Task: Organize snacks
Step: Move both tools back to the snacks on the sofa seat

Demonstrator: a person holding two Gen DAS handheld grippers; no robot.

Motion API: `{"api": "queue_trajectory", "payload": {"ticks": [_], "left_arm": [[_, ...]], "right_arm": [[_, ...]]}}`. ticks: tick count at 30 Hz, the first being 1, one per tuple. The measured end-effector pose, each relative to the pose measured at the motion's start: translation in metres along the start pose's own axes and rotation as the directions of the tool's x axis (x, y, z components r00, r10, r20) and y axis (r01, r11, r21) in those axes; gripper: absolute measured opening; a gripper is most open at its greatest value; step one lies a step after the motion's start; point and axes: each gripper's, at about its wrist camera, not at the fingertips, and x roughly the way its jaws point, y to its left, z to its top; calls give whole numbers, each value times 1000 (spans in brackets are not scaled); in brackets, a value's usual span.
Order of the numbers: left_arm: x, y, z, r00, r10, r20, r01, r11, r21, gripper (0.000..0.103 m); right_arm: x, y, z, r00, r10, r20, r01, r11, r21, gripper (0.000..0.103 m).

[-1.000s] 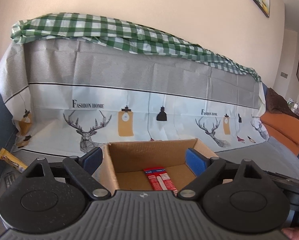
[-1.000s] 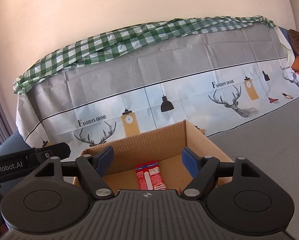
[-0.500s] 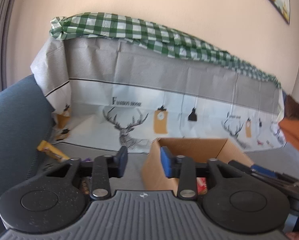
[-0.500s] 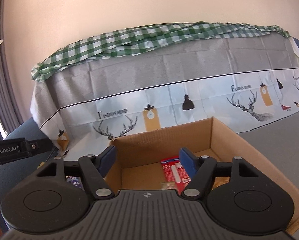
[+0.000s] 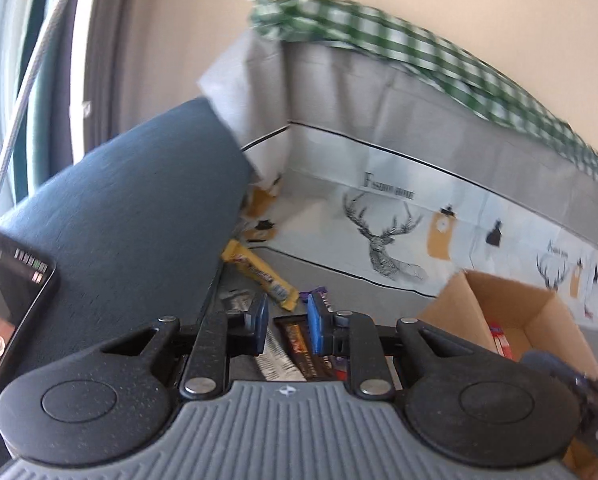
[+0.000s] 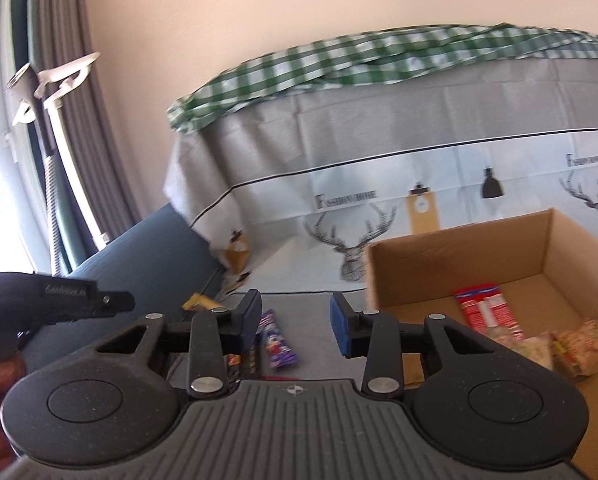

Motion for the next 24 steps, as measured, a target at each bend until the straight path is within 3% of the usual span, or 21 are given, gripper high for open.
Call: {"api": "queue_trajectory", "payload": {"ticks": [9, 18, 24], "left_arm": [[24, 48, -1, 997, -10, -78, -7, 977, -215, 23], [42, 25, -7, 993, -2, -114, -11, 993, -117, 23], [54, 21, -11, 989, -1, -145, -13, 996, -92, 23]], "right_arm": [[26, 27, -18, 984, 122, -127, -125, 992, -16, 41], [63, 45, -54, 943, 159, -293, -173, 985, -25, 42], [90, 51, -84, 906, 109, -408, -146, 988, -59, 42]]}}
